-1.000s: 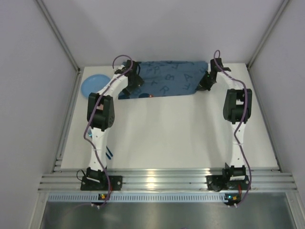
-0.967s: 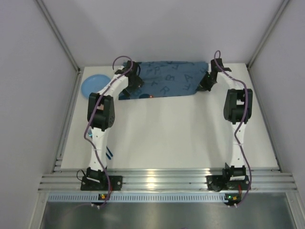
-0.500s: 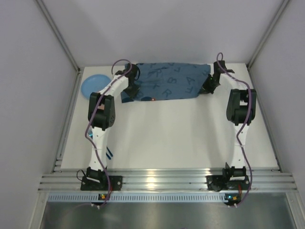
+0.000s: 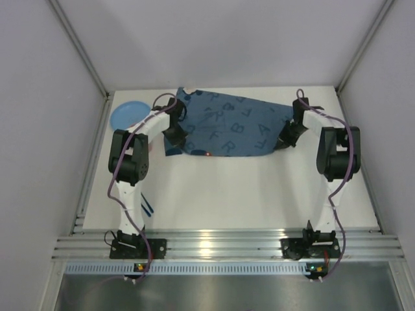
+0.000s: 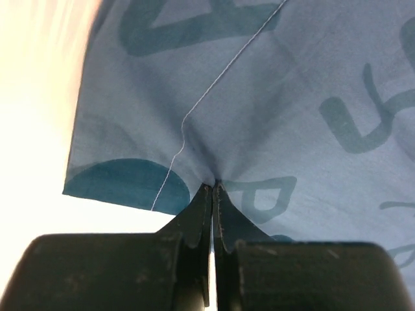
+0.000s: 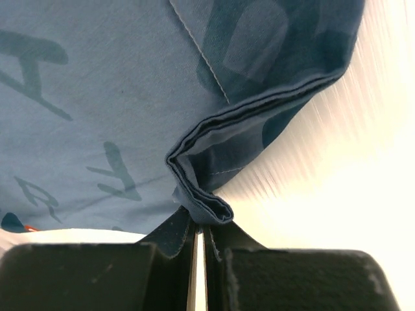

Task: Set the dinner table for one person

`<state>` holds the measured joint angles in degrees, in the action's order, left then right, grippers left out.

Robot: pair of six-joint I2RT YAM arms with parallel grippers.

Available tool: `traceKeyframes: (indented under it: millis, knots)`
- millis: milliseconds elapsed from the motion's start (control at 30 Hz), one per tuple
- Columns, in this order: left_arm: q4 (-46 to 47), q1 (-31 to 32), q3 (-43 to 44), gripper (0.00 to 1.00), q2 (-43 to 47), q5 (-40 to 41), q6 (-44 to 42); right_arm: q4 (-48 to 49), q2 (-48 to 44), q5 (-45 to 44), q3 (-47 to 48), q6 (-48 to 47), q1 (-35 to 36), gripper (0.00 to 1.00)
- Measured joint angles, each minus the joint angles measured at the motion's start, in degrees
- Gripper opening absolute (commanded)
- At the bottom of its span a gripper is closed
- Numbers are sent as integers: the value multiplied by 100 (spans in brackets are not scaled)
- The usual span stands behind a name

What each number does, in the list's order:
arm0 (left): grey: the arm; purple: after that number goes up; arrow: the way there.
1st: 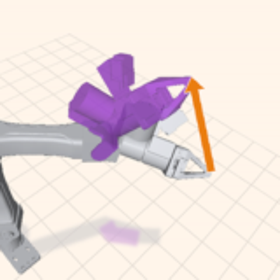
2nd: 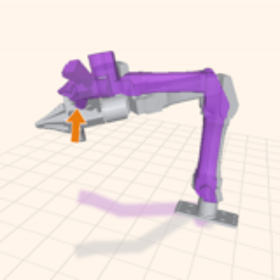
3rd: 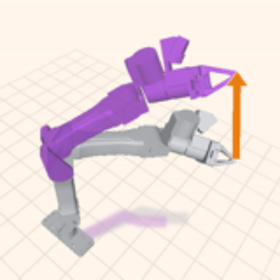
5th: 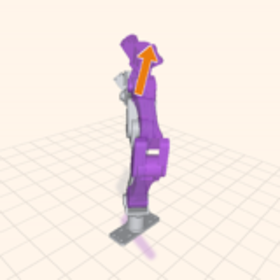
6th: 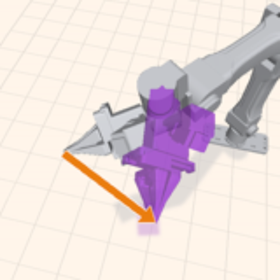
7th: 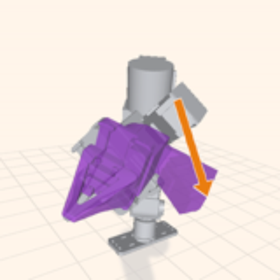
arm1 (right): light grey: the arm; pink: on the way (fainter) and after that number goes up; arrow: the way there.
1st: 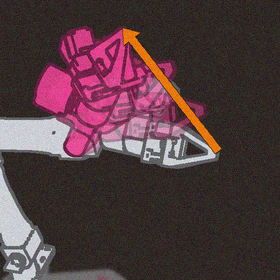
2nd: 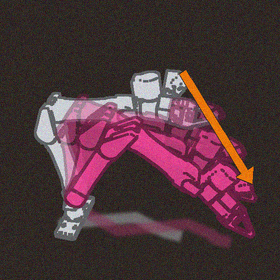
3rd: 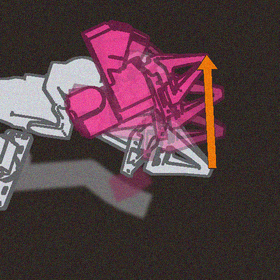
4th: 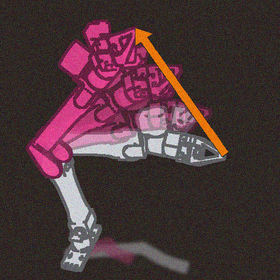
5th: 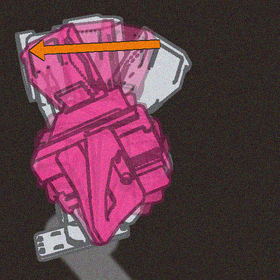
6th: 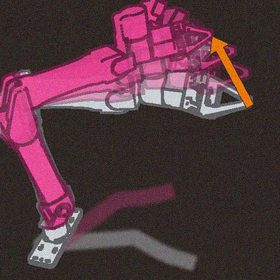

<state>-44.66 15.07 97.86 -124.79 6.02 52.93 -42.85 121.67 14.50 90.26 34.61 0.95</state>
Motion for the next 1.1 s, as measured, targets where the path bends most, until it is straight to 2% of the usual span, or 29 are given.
traceKeyframes:
  millis: [167, 300, 433, 533, 600, 733, 867, 933, 1000, 1100]
  knots:
    - [-498, 76, -765, 0, 721, -348, -365, -719, -662, -50, -695, -125, -2, 0]
    - [-839, 133, -1014, 0, 1460, -509, -625, -1467, -1537, -144, -778, -278, 0, 0]
    - [-732, 166, -1552, 0, 2288, -892, -793, -1589, -2610, -221, -896, -376, -72, 0]
    - [-702, 162, -1558, 0, 2243, -1252, -883, -1698, -2406, -22, -713, -463, -236, 0]
    - [-691, 162, -1121, 0, 1753, -1390, -966, -1679, -1506, 118, -90, -509, -302, 0]
    - [-940, 155, 1058, 0, 168, -1364, -1141, -1738, 323, 227, 1596, -538, -313, 0]
    - [-1117, 103, 2962, 0, -562, -1327, -1130, -1976, 962, 286, 3412, -619, -315, 0]
    - [-1099, 68, 3560, 0, -551, -1316, -1134, -1797, 664, 343, 3836, -660, -317, 0]
    - [-990, 52, 3486, 0, -144, -1300, -1163, -1482, -205, 382, 3418, -710, -315, 0]
    - [-592, 28, 2100, 0, 1241, -1241, -1272, -903, -2352, 372, 1775, -717, -295, 0]
